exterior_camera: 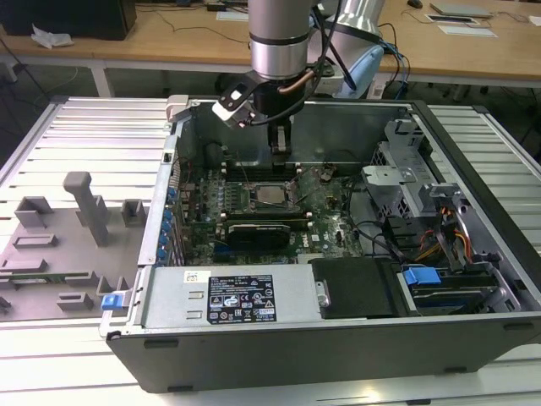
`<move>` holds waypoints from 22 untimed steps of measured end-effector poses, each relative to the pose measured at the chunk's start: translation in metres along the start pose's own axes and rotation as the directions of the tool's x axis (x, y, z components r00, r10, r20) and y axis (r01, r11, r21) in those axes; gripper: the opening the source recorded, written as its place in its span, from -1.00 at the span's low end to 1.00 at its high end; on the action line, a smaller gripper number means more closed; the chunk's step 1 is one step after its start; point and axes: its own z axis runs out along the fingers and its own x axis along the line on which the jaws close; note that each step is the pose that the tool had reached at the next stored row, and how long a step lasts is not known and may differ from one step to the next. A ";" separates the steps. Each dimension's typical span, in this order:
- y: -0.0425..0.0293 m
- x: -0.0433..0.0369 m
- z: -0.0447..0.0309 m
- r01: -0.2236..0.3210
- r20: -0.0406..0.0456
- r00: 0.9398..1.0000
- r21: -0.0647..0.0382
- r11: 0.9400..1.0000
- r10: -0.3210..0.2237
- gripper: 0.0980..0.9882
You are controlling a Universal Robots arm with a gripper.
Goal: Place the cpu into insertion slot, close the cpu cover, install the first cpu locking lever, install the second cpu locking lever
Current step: 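Close the cpu cover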
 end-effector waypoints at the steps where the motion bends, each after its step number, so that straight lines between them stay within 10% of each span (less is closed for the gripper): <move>1: 0.0000 0.0000 0.0000 0.000 0.000 1.000 0.000 1.000 0.000 -0.98; 4: 0.0001 0.0000 -0.0001 0.000 0.000 1.000 0.002 1.000 0.000 -0.98; 7: 0.0012 -0.0006 0.0001 0.000 -0.026 1.000 0.032 0.999 0.001 -0.98; 14: 0.0026 -0.0008 0.0002 -0.001 -0.040 0.999 0.032 0.999 0.002 -0.98; 22: 0.0323 -0.0012 0.0025 -0.001 -0.040 0.999 0.036 0.999 0.002 -0.98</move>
